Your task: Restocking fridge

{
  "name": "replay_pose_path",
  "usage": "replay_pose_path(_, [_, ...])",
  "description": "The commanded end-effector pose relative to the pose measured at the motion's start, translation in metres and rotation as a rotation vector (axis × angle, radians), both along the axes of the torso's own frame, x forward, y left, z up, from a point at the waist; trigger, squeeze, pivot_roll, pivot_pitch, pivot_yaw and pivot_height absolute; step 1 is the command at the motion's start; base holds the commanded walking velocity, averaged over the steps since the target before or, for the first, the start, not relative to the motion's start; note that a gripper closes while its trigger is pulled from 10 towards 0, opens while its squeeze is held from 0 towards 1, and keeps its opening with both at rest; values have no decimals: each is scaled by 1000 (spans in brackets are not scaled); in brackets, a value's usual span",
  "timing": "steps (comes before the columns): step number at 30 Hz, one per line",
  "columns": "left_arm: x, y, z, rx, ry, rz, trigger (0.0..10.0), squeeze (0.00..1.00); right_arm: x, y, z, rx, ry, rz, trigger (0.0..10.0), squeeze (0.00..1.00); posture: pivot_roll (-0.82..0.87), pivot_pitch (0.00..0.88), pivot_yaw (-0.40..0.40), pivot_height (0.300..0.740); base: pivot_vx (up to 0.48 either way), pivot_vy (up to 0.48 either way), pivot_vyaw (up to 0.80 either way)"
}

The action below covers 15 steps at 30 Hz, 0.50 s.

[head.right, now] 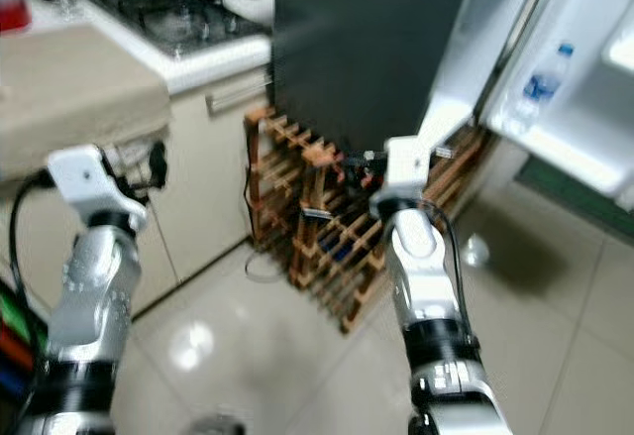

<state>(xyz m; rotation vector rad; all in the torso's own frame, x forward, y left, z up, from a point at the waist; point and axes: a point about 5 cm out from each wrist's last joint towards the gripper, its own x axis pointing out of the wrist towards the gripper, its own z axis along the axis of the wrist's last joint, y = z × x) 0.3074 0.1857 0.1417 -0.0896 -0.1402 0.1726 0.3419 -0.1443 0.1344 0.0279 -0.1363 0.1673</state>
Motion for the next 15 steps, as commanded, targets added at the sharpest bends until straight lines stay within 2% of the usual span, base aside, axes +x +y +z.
replay_pose_path(1, [2, -9, 1, 17, -1, -37, 10000, 0, 3, 1, 1, 14, 11, 14, 10000, 0, 4, 0, -87, 740, 0, 0, 575])
replay_pose_path(13, [2, -5, 2, 64, -19, 20, 10000, 0, 4, 15, -7, 20, 41, 74, 10000, 0, 32, 0, -106, 740, 0, 0, 577])
replay_pose_path(15, [0, -3, -3, 112, 11, 48, 10000, 0, 3, 16, -10, 23, 50, 74, 10000, 0, 29, 0, -103, 740, 0, 0, 578])
